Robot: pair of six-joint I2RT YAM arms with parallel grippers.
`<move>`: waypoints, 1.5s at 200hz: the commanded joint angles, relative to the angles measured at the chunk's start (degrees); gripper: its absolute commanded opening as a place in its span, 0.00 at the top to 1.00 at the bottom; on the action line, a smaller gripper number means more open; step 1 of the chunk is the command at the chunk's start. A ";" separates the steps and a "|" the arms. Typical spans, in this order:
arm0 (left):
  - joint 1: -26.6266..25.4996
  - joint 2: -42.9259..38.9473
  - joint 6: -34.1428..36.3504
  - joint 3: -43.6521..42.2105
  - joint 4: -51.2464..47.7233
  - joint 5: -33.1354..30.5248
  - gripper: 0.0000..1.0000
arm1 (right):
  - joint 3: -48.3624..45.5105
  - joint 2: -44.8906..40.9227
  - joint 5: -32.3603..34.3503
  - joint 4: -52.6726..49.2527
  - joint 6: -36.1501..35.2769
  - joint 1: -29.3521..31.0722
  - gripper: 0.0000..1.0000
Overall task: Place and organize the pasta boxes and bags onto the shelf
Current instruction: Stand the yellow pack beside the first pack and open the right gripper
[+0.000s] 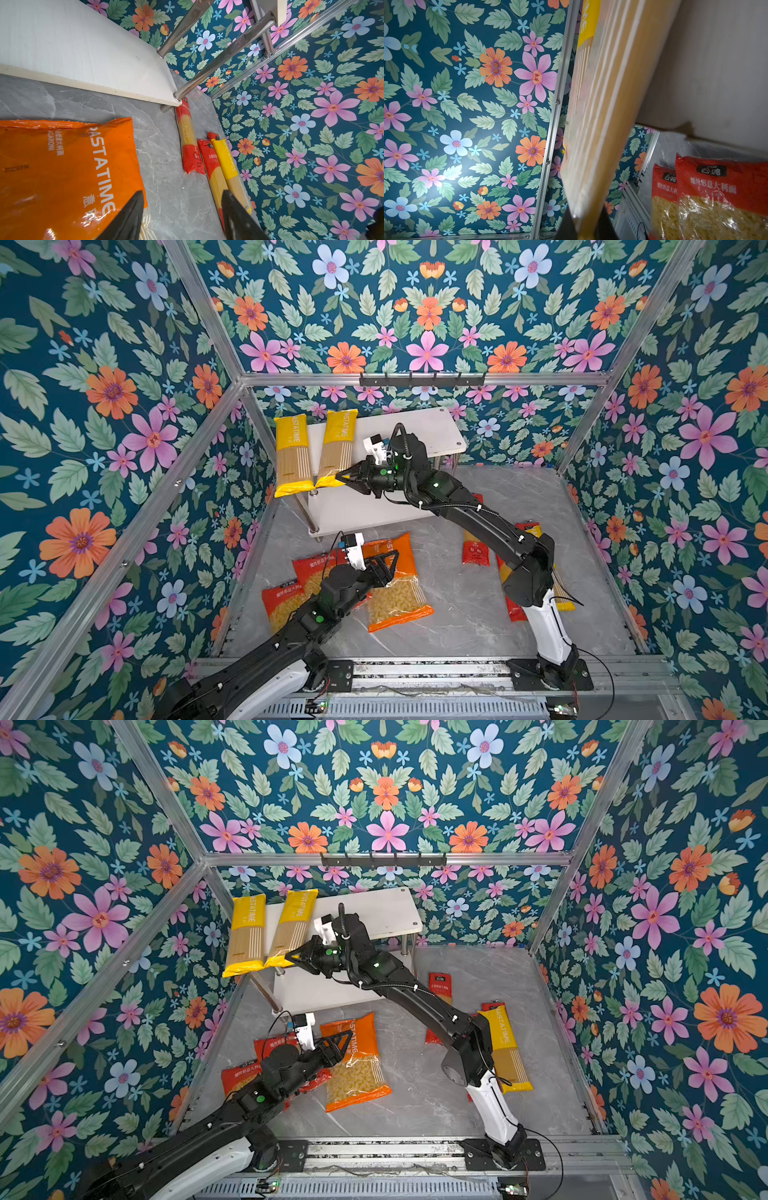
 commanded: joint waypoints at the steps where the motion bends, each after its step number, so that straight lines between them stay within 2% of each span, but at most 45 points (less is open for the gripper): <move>1: -0.20 -0.39 -0.15 0.04 0.97 -0.95 0.38 | 3.54 1.32 -2.26 -1.15 -0.90 0.06 0.94; 33: -0.32 -0.05 -0.07 0.04 1.19 -1.24 0.37 | 5.04 1.62 -6.66 -4.69 -3.79 -0.69 1.00; 78: -0.67 1.71 0.21 0.74 2.00 -0.73 0.38 | 9.53 3.12 -12.45 -8.81 -6.93 -2.09 1.00; 123: -1.09 1.67 0.21 0.92 1.52 -1.26 0.38 | 16.85 8.85 -15.74 -7.77 -3.82 -2.58 1.00; 144: -1.14 1.83 0.30 1.15 1.39 -1.49 0.38 | 17.00 10.10 -16.66 -4.96 -1.60 -2.58 1.00; 218: -1.82 3.43 0.43 1.88 1.74 -1.55 0.38 | 16.48 10.48 -16.46 -2.56 -0.82 -2.75 1.00; 243: -2.12 3.55 0.73 1.84 1.81 -1.76 0.38 | 15.03 9.38 -17.06 -1.58 -1.28 -2.75 0.81; 256: -2.44 3.90 1.16 1.88 2.24 -1.66 0.38 | 12.78 7.33 -17.47 -1.47 -2.85 -2.75 0.63; 270: -2.96 4.47 2.07 1.84 3.26 -1.53 0.38 | 8.71 3.98 -17.22 -1.79 -5.04 -2.79 0.52; 300: -4.40 6.80 3.88 2.23 6.30 -0.92 0.37 | -6.95 -6.37 -16.53 1.86 -8.34 -3.34 0.44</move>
